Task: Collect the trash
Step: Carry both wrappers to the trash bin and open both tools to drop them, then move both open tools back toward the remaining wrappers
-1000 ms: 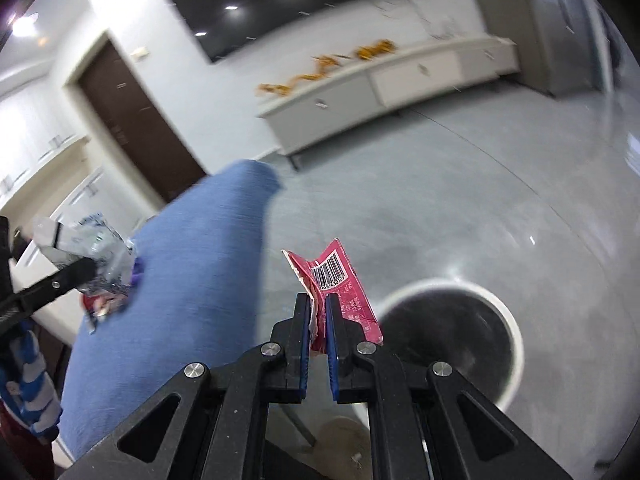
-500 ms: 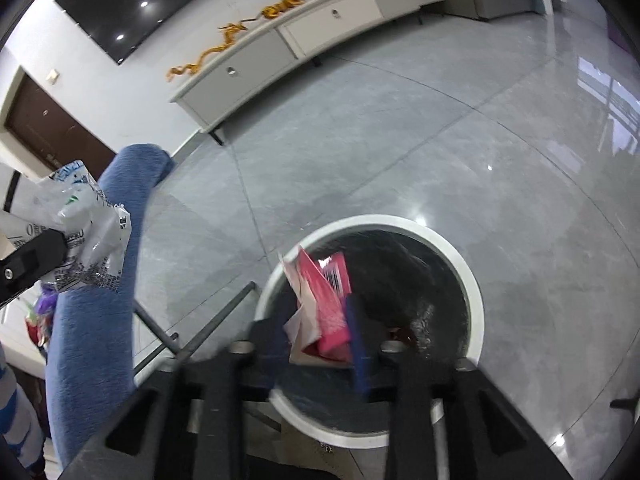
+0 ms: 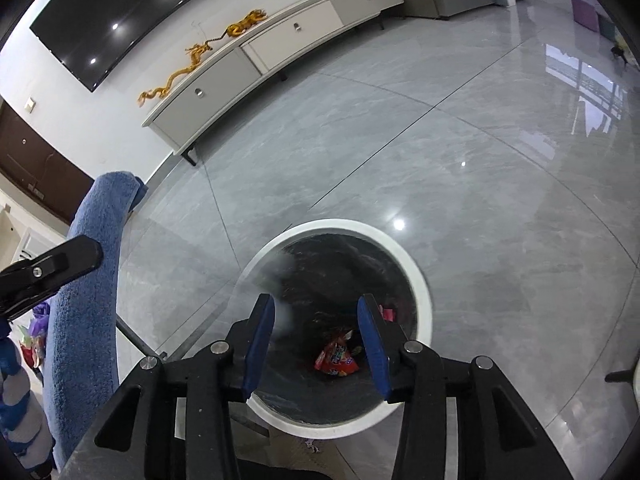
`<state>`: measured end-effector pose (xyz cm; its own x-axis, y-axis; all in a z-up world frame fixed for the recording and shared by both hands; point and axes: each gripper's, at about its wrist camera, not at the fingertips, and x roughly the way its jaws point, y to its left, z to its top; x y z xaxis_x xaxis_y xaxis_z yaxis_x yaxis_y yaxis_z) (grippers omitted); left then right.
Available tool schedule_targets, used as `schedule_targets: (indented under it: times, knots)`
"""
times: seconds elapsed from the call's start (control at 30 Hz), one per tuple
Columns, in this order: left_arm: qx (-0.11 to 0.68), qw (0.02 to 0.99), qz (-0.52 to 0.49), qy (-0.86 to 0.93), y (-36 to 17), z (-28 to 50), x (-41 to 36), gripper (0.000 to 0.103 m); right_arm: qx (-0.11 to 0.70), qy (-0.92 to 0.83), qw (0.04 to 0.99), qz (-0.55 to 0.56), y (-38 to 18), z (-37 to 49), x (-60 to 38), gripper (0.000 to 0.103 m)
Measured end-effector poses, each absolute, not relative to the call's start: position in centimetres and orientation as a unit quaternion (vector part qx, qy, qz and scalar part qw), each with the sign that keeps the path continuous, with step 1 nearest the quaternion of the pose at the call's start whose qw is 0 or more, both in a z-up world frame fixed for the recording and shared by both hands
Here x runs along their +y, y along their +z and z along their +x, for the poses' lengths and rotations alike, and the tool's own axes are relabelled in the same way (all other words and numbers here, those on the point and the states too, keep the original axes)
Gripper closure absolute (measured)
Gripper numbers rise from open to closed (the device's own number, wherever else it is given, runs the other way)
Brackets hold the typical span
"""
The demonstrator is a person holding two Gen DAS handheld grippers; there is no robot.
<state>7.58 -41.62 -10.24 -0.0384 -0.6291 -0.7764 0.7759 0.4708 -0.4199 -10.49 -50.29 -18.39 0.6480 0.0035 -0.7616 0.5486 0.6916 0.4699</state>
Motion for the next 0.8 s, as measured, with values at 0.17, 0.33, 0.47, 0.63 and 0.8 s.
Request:
schedule_targets:
  times: [0.17,0.33,0.47,0.63,0.8]
  knots:
    - [0.506,0.692,0.066,-0.511,-9.6,7.1,-41.0,0.093,0.375,-0.177,0.84,0.35,-16.8,-11.7,-50.2,0.062]
    - [0.487,0.702,0.068,-0.516,-7.9,6.2,-39.8,0.093,0.36,-0.184,0.851,0.336,-14.7,-12.2,-49.8,0.062]
    - [0.463,0.716,0.063,-0.518,-5.9,5.6,-38.0,0.049,0.346,-0.184,0.861,0.324,-12.8,-12.3,-49.4,0.062]
    - [0.433,0.739,0.049,-0.513,-3.5,5.0,-35.3,0.042,0.326,-0.183,0.877,0.301,-9.8,-12.2,-48.3,0.062]
    - [0.399,0.771,0.056,-0.493,-1.3,4.4,-31.9,0.042,0.309,-0.169,0.895,0.272,-6.5,-11.7,-46.4,0.062]
